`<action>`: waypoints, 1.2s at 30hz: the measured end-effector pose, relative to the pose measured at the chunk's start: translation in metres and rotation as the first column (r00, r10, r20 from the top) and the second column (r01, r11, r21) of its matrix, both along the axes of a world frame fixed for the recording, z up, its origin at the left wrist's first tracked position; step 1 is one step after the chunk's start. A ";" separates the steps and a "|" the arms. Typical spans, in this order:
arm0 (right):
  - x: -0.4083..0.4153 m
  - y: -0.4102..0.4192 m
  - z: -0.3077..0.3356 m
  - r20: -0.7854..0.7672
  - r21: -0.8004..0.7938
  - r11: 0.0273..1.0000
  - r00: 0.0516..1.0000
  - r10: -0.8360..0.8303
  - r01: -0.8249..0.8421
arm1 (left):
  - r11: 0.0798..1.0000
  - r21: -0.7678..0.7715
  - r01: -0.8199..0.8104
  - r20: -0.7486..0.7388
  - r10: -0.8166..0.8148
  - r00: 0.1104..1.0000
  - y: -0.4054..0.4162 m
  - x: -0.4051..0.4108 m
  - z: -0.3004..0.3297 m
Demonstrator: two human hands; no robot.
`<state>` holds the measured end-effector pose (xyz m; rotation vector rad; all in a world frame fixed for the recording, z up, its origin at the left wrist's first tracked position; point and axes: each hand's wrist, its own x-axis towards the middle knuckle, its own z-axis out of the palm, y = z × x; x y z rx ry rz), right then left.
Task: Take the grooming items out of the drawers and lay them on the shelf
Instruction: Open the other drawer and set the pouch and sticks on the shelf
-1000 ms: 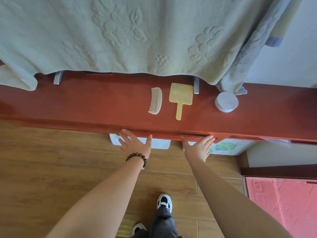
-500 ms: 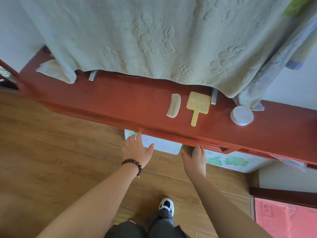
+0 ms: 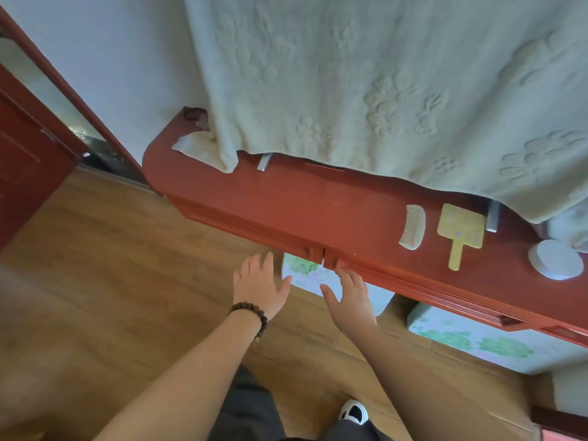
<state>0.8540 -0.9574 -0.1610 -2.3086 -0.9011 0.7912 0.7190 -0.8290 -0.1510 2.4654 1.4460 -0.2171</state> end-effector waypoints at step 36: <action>-0.063 0.219 -0.117 -0.926 -0.350 0.124 -0.324 -0.191 0.928 | -0.236 -0.955 0.181 -0.242 0.970 -0.012 0.283 -0.067 -0.118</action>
